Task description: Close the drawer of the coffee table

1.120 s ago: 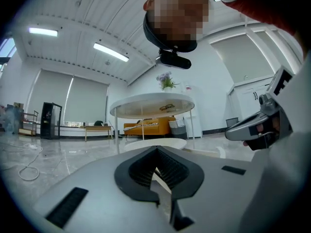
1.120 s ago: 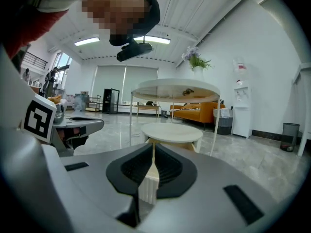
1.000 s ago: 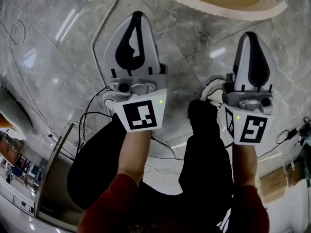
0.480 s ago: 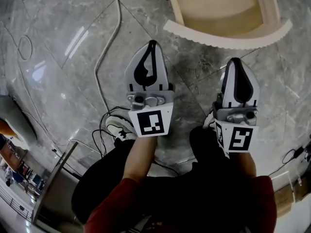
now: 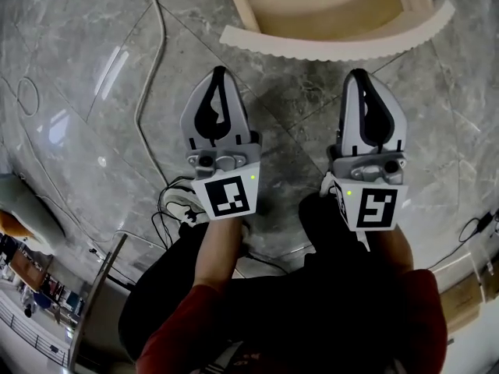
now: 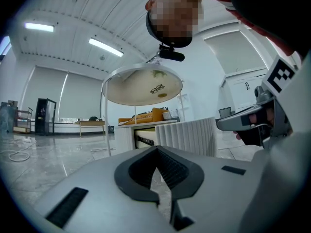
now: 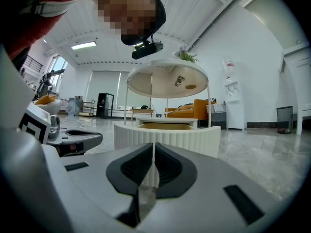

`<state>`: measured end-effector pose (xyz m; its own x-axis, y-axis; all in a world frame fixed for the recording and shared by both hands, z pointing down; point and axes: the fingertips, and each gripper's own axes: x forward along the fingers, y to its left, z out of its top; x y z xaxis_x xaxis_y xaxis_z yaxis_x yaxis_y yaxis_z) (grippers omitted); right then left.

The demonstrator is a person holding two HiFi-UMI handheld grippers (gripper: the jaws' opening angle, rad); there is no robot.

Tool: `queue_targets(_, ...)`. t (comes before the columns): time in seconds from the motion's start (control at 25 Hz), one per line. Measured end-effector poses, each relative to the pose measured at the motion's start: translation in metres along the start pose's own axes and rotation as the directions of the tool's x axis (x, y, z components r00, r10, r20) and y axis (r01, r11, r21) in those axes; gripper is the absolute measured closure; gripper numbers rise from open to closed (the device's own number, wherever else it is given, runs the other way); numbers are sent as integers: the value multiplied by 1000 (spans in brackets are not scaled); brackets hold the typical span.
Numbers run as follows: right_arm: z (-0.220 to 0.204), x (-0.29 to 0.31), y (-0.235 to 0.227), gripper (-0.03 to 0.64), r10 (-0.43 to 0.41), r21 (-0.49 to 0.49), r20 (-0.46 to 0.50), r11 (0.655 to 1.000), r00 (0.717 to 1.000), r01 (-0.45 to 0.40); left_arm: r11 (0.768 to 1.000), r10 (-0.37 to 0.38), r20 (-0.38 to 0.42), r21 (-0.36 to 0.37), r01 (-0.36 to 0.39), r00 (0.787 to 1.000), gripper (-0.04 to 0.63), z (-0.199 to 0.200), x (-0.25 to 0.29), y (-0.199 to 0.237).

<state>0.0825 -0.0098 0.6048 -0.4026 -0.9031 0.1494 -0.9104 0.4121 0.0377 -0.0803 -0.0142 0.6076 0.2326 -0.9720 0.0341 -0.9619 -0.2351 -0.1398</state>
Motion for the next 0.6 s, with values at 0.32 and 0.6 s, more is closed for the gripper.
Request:
queue_targets(0.32, -26, 2, -8, 409, -47, 9, -69, 999, 997, 48, 1000, -21, -2, -6, 21, 1000, 583, -4, 4, -10)
queue_targets(0.6, -41, 15, -18, 301, -73, 67, -105, 995, 992, 80, 1000, -12, -4, 0, 12, 1000, 583, -7, 4, -8)
